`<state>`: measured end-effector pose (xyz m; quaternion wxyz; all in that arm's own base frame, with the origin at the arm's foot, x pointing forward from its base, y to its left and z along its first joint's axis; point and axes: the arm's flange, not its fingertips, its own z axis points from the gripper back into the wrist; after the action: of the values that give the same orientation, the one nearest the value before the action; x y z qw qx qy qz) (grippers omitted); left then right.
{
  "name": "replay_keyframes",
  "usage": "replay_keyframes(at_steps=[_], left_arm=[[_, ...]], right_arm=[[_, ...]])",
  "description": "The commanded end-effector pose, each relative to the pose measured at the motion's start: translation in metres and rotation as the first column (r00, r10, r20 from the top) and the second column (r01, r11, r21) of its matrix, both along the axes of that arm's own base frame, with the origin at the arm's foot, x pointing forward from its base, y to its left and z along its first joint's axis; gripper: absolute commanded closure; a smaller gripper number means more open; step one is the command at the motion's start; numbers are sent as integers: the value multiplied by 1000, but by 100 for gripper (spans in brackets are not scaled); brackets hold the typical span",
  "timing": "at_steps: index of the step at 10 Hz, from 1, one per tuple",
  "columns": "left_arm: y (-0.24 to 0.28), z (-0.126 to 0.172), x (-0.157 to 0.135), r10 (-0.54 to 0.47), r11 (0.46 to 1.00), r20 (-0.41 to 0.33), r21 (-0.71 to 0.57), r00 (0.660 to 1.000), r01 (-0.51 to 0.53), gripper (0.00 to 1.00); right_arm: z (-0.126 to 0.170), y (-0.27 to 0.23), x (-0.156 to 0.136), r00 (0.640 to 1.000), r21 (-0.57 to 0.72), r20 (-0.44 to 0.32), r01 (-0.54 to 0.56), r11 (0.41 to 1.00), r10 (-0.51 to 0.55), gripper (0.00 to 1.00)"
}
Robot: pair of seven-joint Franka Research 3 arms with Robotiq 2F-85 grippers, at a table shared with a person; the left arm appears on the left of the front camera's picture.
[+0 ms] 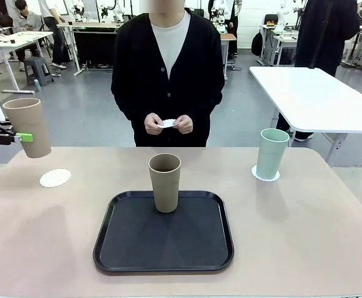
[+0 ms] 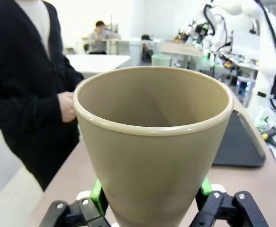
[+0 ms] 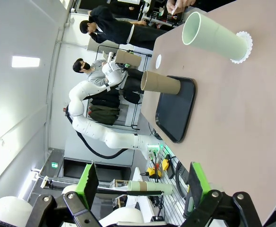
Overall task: Place coasters on the table and set cups on them.
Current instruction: Take one Reusable plastic cup from the Flat Tray and place it on a coaster set by the human.
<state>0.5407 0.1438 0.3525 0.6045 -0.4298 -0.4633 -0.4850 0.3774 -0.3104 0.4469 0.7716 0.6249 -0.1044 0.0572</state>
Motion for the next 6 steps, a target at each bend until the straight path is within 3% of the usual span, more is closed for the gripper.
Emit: replay_keyframes(at_steps=[1,6], left_arm=[[4,-9,4,-45,999,51,-14,998,46,15],[8,-47,19,-56,995,-36,-88,998,53,15]], right_arm=[[2,1,-1,1000,-4,-1,-1,1000,1,0],[2,1,-1,1000,-4,-1,-1,1000,1,0]])
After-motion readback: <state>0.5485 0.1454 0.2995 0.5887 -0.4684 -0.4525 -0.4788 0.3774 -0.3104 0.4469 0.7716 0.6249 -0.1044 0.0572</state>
